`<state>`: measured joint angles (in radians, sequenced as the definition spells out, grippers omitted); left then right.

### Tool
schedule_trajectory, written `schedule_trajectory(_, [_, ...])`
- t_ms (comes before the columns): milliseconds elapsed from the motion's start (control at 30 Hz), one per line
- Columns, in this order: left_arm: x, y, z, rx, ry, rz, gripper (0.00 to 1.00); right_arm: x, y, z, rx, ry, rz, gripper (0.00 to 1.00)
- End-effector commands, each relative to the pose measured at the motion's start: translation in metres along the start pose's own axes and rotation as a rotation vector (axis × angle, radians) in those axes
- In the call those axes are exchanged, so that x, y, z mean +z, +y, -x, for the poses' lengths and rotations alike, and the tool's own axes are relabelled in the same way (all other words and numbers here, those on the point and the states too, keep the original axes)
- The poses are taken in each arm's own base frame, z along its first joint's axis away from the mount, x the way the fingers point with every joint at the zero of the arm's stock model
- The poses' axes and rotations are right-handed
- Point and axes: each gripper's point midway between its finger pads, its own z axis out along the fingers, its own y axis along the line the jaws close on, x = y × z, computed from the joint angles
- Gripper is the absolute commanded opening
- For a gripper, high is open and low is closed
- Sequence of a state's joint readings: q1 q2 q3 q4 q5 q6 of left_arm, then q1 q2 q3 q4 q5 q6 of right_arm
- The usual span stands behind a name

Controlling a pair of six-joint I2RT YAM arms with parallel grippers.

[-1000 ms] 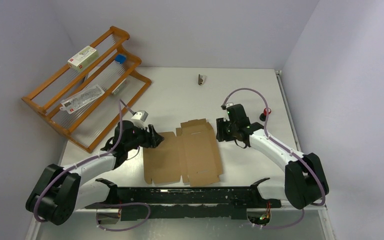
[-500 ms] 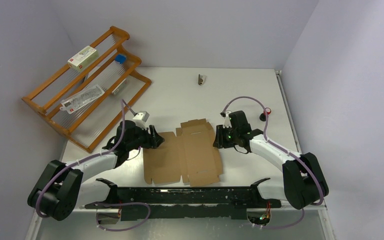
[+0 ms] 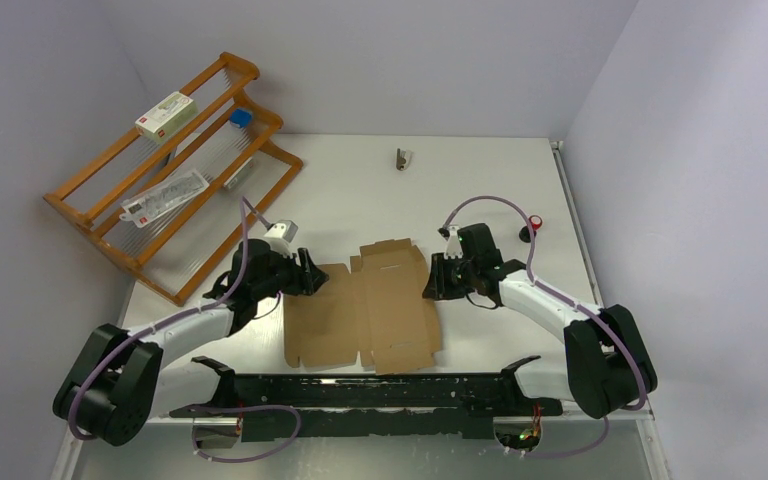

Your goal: Fold the paper box

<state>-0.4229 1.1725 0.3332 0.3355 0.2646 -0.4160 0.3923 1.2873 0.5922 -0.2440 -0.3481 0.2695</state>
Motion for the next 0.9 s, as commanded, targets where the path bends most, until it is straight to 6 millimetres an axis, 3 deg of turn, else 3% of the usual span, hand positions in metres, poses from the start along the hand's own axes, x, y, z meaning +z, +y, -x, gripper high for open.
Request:
schedule_trajectory(0, [-0.002, -0.008, 0.017, 0.014, -0.044, -0.006, 0.64, 0.000, 0.003, -0.011, 0.036, 0.027, 0.029, 0.31])
schedule_trajectory(267, [-0.002, -0.012, 0.020, 0.008, -0.052, -0.026, 0.64, 0.004, 0.001, -0.013, 0.039, 0.043, 0.028, 0.22])
schedule_trajectory(667, [-0.003, -0.014, 0.024, 0.006, -0.063, -0.031, 0.64, 0.013, 0.006, -0.014, 0.056, 0.053, 0.072, 0.25])
schedule_trajectory(867, [-0.004, -0.014, 0.025, 0.012, -0.066, -0.025, 0.64, 0.009, 0.002, -0.009, 0.023, 0.049, 0.044, 0.13])
